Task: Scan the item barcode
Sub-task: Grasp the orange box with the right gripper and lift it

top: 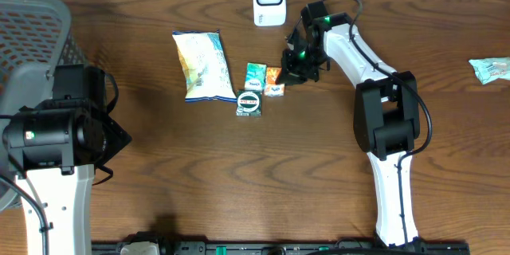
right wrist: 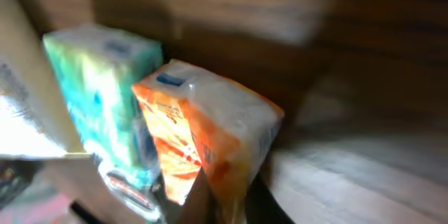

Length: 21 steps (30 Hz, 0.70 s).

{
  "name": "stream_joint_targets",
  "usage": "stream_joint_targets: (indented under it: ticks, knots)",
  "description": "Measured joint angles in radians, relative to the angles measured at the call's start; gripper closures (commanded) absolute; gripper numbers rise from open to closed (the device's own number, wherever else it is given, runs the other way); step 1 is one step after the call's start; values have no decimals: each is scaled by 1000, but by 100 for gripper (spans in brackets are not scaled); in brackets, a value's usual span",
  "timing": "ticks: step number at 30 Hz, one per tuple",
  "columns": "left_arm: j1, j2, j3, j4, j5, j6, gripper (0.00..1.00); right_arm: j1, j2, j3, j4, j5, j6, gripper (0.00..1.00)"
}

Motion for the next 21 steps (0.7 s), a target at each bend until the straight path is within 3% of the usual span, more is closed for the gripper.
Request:
stream_joint_targets:
  ticks: [9,21]
  knots:
    - [0,0,0,0,0,0,2,-87,0,-8,-180,-192,-154,99]
    - [0,0,0,0,0,0,2,-263,0,-9,-538,-563,-851,99]
